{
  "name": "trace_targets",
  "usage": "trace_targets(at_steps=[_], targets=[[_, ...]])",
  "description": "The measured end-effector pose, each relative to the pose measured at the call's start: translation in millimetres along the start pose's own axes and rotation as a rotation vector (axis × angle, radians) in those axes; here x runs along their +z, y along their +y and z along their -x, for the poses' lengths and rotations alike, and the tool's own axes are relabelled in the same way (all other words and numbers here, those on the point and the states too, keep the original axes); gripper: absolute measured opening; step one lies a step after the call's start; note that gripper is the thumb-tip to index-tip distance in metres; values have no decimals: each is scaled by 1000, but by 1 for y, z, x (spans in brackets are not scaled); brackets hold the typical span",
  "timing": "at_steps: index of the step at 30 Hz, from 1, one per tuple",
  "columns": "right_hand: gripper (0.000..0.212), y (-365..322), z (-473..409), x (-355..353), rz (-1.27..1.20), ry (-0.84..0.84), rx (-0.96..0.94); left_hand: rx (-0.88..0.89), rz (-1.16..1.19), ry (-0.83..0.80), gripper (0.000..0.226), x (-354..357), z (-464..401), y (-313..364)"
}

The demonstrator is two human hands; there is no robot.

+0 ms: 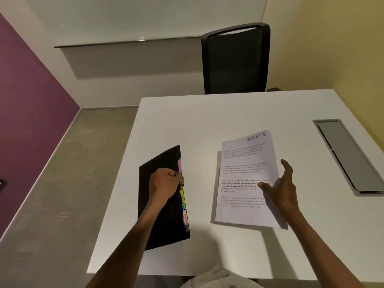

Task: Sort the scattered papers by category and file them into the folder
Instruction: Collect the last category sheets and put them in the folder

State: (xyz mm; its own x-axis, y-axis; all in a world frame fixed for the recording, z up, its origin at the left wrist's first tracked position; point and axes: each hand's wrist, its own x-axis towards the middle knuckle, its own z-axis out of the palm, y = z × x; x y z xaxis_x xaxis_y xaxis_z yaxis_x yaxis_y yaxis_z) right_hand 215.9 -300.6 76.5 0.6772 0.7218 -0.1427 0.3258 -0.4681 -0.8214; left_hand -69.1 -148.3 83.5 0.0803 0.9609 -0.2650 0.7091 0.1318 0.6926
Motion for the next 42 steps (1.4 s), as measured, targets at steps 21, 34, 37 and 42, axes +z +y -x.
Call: trace_targets(at_steps=[21, 34, 37, 42], targets=[[47, -51, -44, -18, 303, -368, -630, 83, 142, 84, 33, 11, 16, 99], [33, -108, -17, 45, 581, -305, -458, 131, 56, -15, 29, 30, 18, 144], [28, -108, -22, 49, 501, -309, -333, 178, 155, -26, 49, 31, 15, 132], [24, -107, -35, 48, 313, -367, -163, -8, 237, 252, 69, 41, 25, 90]])
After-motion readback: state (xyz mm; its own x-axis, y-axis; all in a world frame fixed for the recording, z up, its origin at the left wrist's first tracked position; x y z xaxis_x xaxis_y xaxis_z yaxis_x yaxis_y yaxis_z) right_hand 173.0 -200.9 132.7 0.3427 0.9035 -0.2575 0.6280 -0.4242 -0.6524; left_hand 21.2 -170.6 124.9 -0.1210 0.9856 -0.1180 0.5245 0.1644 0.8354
